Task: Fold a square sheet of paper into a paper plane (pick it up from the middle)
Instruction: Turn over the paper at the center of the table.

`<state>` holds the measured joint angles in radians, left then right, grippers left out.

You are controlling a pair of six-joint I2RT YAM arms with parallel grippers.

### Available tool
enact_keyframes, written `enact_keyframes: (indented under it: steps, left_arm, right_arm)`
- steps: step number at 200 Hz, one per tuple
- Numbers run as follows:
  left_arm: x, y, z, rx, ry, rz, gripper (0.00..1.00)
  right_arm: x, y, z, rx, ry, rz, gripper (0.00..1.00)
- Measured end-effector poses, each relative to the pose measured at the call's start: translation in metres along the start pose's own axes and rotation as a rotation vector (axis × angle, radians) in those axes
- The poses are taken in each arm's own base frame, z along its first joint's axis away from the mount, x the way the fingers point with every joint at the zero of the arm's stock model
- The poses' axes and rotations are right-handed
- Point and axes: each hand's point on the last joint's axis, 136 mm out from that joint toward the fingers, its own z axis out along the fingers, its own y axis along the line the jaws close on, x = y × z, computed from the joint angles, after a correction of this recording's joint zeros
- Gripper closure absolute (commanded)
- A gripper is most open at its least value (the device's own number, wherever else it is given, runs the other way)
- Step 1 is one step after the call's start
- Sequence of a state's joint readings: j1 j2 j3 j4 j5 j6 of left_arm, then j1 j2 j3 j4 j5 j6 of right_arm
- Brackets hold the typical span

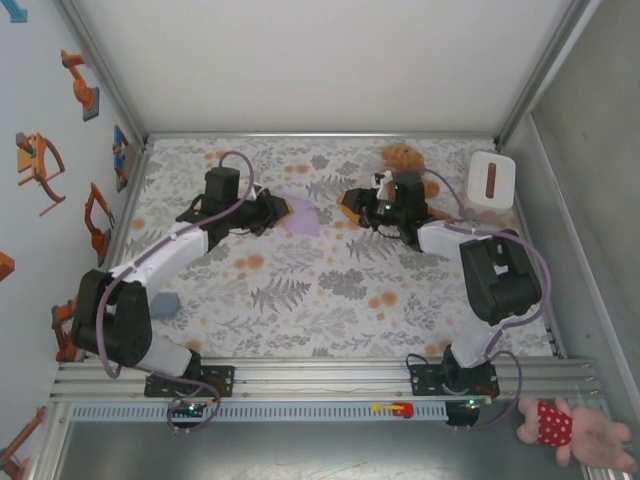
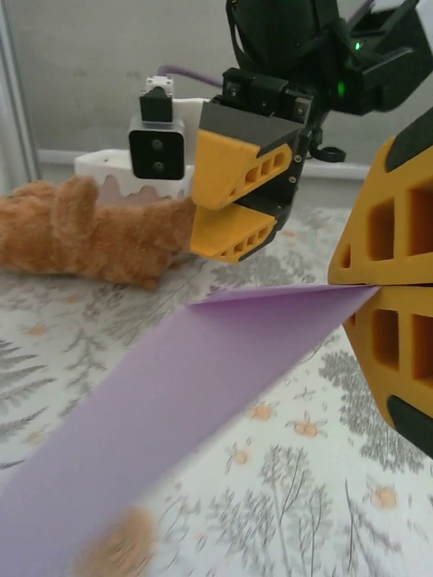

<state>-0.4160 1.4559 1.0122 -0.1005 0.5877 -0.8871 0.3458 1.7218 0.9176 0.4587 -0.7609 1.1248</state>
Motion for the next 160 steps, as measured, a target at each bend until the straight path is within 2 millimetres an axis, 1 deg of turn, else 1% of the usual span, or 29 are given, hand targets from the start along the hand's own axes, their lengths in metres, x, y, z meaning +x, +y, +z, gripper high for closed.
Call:
enact_keyframes:
  steps: [15, 28, 42, 59, 70, 81, 94, 114, 136, 160]
  left_arm:
    - [-0.009, -0.006, -0.018, -0.077, -0.040, 0.079, 0.94]
    - [-0.013, -0.005, -0.031, -0.156, -0.066, 0.128, 0.94]
    - [-0.017, 0.004, -0.044, -0.270, -0.085, 0.168, 0.94]
    - [-0.019, 0.021, -0.059, -0.438, -0.086, 0.206, 0.94]
    - [-0.018, 0.030, -0.065, -0.547, -0.077, 0.237, 0.94]
    - [-0.016, 0.039, -0.070, -0.655, -0.057, 0.270, 0.94]
    - [-0.013, 0.050, -0.071, -0.781, -0.027, 0.317, 0.94]
    - [-0.008, 0.066, -0.066, -0.954, 0.028, 0.382, 0.94]
    - [-0.003, 0.087, -0.055, -1.129, 0.091, 0.448, 0.94]
    - [0.002, 0.101, -0.039, -1.251, 0.131, 0.495, 0.96]
  right_arm:
    - [-0.001, 0.000, -0.008, 0.061, -0.020, -0.027, 0.56]
    - [-0.004, 0.003, -0.016, 0.113, -0.039, -0.065, 0.55]
    - [-0.010, 0.010, -0.026, 0.170, -0.071, -0.116, 0.55]
    - [-0.016, 0.014, -0.038, 0.233, -0.111, -0.171, 0.55]
    - [-0.017, 0.013, -0.044, 0.271, -0.126, -0.194, 0.55]
    - [-0.017, 0.007, -0.050, 0.314, -0.136, -0.204, 0.55]
    - [-0.016, -0.002, -0.054, 0.364, -0.140, -0.207, 0.56]
    - [-0.015, -0.013, -0.058, 0.419, -0.141, -0.203, 0.56]
    - [-0.014, -0.021, -0.062, 0.458, -0.147, -0.202, 0.56]
    - [-0.011, -0.032, -0.067, 0.493, -0.152, -0.199, 0.57]
